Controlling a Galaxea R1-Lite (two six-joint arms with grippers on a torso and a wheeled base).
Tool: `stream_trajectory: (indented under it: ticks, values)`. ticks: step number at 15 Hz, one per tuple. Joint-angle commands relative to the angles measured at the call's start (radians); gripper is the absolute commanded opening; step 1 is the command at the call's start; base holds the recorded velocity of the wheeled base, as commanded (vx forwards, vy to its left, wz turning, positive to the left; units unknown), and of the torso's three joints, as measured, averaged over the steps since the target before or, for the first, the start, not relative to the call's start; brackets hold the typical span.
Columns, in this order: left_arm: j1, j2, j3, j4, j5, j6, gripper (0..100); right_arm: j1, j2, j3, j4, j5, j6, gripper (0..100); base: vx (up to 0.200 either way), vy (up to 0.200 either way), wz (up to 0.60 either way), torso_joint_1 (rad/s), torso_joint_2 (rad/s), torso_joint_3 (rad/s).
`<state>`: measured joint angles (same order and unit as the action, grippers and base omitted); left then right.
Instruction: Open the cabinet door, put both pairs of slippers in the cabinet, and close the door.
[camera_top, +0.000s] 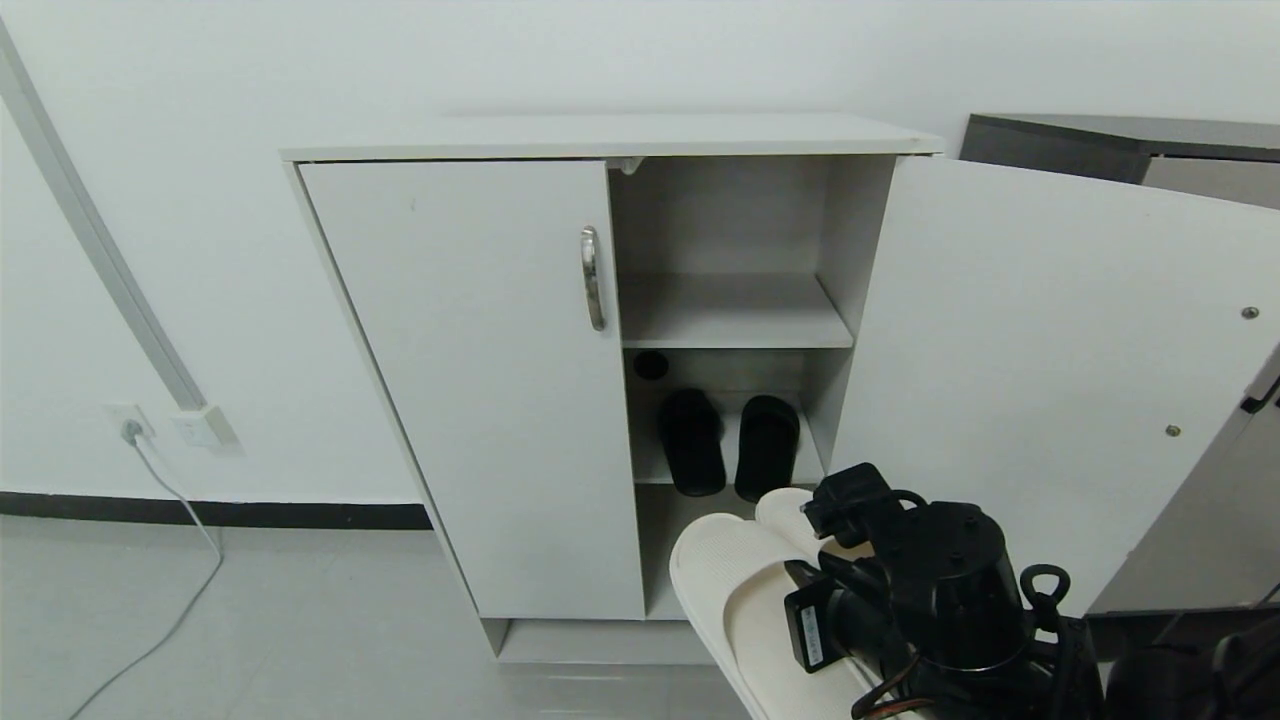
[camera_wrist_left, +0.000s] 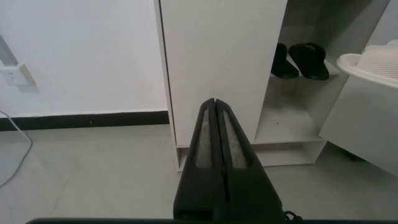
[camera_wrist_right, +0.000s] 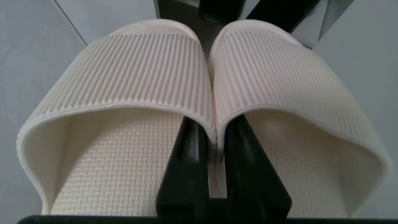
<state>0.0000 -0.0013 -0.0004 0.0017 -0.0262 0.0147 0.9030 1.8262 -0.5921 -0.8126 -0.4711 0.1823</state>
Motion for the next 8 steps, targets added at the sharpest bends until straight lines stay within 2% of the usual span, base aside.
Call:
stream_trajectory:
  ticks: [1,3,5,8]
  values:
    - [0.000,0.001,0.000,0.000,0.000,-0.001,0,0.001,0.001,0.000,0.000,0.000,0.000,0,0.000,0.000,0.00,0.000,0.00,0.000]
    - [0.000,0.001,0.000,0.000,0.000,-0.001,0,0.011,0.002,0.002,0.000,0.002,0.000,0,0.000,0.000,0.00,0.000,0.00,0.000]
    - [0.000,0.001,0.000,0.000,0.000,0.001,0,0.014,0.002,0.002,0.000,0.003,0.000,0,0.000,0.000,-0.60,0.002,0.01,0.005]
    - [0.000,0.001,0.000,0.000,0.000,0.001,0,0.017,0.008,0.002,-0.002,0.020,0.000,0,0.000,0.000,0.00,0.000,0.00,0.000]
